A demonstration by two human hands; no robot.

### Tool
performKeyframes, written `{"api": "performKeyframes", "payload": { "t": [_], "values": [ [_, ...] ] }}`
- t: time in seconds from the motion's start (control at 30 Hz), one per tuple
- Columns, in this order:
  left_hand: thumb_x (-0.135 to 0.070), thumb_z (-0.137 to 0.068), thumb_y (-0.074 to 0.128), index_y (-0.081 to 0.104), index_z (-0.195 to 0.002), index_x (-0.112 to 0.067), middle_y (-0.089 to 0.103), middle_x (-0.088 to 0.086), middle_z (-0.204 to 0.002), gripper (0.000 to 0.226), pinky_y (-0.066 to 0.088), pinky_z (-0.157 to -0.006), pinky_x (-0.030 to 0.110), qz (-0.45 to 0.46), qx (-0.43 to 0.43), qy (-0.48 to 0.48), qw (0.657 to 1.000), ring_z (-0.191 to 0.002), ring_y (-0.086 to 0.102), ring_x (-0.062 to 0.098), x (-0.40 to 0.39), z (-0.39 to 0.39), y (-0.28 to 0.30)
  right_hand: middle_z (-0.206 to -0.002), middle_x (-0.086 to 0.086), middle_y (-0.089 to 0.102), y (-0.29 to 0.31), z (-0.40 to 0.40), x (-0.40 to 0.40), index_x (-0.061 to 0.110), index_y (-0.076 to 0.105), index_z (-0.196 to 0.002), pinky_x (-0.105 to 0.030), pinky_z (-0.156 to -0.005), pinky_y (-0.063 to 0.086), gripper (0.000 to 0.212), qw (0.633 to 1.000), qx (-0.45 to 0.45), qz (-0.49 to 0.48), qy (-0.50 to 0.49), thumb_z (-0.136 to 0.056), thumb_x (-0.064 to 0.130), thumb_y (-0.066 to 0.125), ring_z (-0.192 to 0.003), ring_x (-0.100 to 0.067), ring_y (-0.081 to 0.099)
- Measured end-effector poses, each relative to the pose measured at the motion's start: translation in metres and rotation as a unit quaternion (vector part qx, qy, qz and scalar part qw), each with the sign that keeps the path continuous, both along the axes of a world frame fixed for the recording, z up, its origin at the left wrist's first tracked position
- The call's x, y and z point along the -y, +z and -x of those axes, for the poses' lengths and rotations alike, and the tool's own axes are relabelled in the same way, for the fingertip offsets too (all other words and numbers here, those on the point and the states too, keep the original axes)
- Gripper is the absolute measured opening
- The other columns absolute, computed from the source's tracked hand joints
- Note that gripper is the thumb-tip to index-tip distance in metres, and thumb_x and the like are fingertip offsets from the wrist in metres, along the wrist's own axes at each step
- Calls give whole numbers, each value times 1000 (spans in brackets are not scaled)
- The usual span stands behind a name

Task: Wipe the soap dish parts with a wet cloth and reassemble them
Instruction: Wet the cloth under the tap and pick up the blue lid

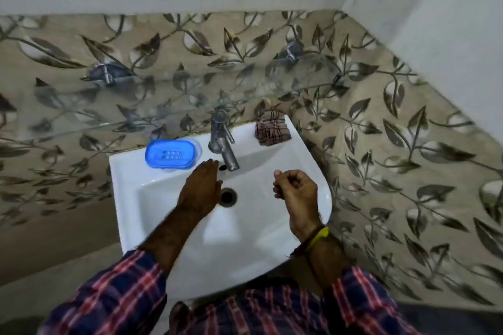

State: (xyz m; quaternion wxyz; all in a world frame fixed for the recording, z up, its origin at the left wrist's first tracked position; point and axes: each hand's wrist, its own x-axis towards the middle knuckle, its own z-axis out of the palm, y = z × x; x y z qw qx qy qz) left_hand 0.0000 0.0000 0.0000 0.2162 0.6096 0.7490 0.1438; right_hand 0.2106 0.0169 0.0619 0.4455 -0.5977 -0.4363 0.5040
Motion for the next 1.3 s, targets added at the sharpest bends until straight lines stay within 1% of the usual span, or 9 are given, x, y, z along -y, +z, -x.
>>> {"api": "performKeyframes", "payload": {
  "t": [0.13,0.4,0.57,0.67,0.93,1.0,1.1,1.2,1.3],
  "values": [
    [-27,-107,43,12,-160,-8,14,11,-169,64,8,-124,29,62,-26,2,998,-156,15,23,-15,-13,-5,-82,-6,73,-13,-16,-31,12,71,-87,-43,-80,61,6,994,101,3,30,-86,9,76,-81,-25,69],
    [-21,-105,46,7,-160,-9,13,10,-169,69,19,-124,35,140,-56,66,986,-156,16,25,-43,-27,-12,-137,-22,59,-47,-8,-138,-3,58,-133,-50,-111,42,63,912,335,-117,206,-81,22,82,-131,-39,52],
    [-14,-99,55,7,-161,-13,15,8,-169,78,19,-123,34,187,-24,102,977,-155,20,25,-52,-20,-16,-164,-24,13,-71,24,-200,-3,14,-156,-48,-125,12,125,834,469,-35,290,-72,66,75,-153,-37,12],
    [-15,-99,54,16,-161,-16,22,6,-168,73,22,-119,32,202,-17,104,974,-150,31,27,-54,-12,-16,-152,-25,42,-103,53,-234,0,44,-143,-55,-119,26,133,851,474,11,226,-57,102,40,-143,-40,36],
    [-20,-97,59,28,-158,-20,36,3,-162,69,29,-118,33,204,-28,78,975,-146,39,26,-55,-7,-12,-90,-28,69,-110,57,-212,-2,65,-103,-56,-76,55,34,757,629,2,174,-98,16,36,-86,-48,67],
    [-19,-99,57,19,-161,-20,20,2,-168,73,19,-123,32,207,-21,57,977,-154,24,22,-53,-3,-12,-96,-25,71,-94,34,-196,5,68,-105,-51,-79,56,29,832,524,-59,174,-101,22,44,-91,-47,68],
    [-15,-102,52,3,-161,-16,2,4,-170,76,11,-124,32,217,3,19,976,-157,11,21,-47,0,-9,-93,-18,75,-55,0,-160,7,72,-98,-54,-79,60,34,984,82,106,118,-92,40,68,-85,-36,73],
    [-11,-104,48,5,-161,-19,4,4,-170,72,13,-123,31,190,31,3,981,-157,11,21,-35,5,-4,-120,-19,70,-38,-29,-117,4,68,-121,-54,-94,56,38,916,-305,240,98,-86,6,54,-103,-32,71],
    [-3,-100,47,30,-158,-21,35,6,-163,63,26,-119,30,79,34,63,994,-149,34,22,-9,8,1,-124,-15,70,-15,-40,-74,10,70,-123,-48,-102,52,40,881,-385,238,136,-85,19,64,-112,-29,69]
  ]
}}
